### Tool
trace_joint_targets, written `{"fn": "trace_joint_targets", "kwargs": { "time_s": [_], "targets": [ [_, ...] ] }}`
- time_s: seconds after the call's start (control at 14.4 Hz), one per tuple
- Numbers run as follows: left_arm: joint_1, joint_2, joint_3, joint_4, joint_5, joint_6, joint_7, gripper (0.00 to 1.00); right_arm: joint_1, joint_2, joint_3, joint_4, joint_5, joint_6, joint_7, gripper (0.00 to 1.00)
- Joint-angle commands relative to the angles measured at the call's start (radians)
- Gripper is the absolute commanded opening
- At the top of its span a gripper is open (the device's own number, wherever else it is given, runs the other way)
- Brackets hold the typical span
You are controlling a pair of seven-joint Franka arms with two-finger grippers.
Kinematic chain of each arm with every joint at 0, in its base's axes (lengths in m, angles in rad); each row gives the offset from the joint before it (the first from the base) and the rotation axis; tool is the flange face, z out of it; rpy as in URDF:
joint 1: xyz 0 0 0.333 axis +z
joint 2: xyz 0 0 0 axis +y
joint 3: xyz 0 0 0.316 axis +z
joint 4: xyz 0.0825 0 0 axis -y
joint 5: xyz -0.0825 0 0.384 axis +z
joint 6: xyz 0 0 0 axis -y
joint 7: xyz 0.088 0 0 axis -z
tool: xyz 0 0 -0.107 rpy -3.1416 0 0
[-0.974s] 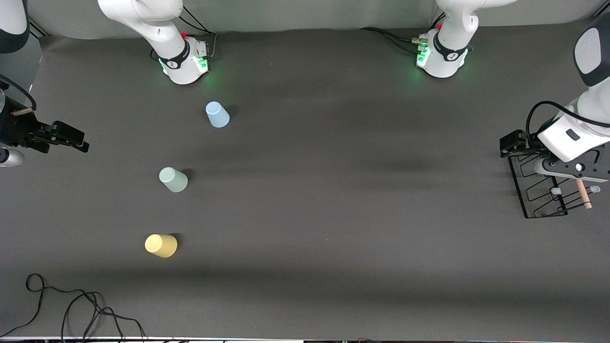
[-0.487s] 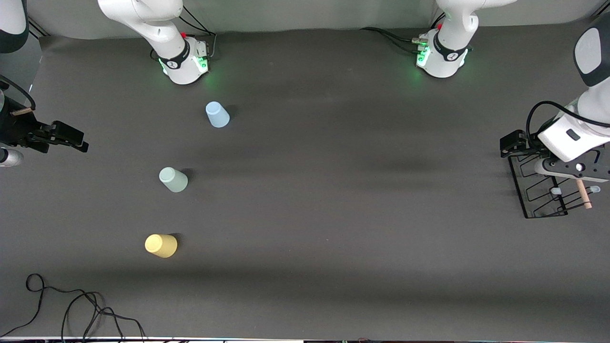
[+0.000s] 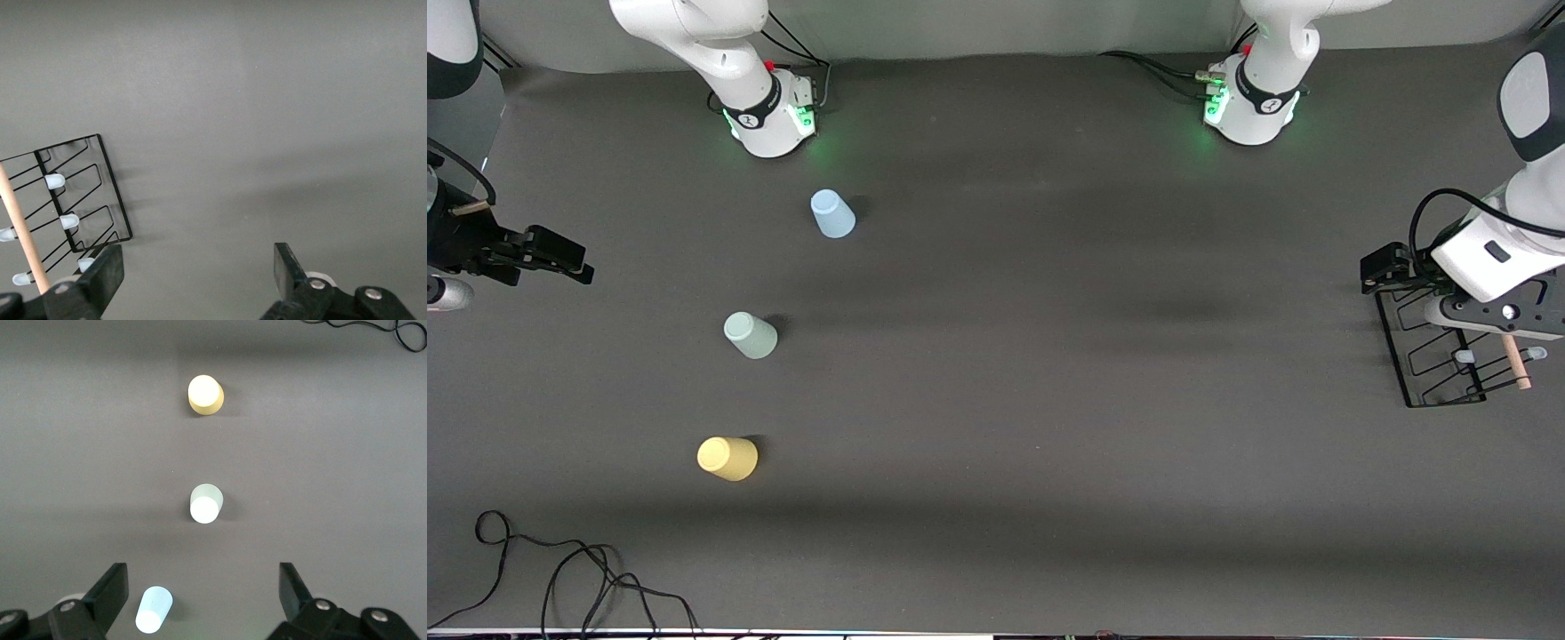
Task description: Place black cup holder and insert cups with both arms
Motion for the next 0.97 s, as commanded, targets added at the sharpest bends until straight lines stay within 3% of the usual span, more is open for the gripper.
{"fn": "trace_joint_targets", "kwargs": {
  "time_s": [0.0, 0.9],
  "targets": [
    [0.005, -0.013, -0.002, 0.000, -0.004, -0.010, 0.012, 1.00, 0.009, -0.010, -0.007, 0.002, -0.004, -0.005, -0.012, 1.00],
    [0.044, -0.010, -0.003, 0.006, -0.003, -0.004, 0.032, 1.00, 0.009, -0.007, -0.007, 0.004, -0.004, -0.001, -0.012, 1.00]
  ]
}}
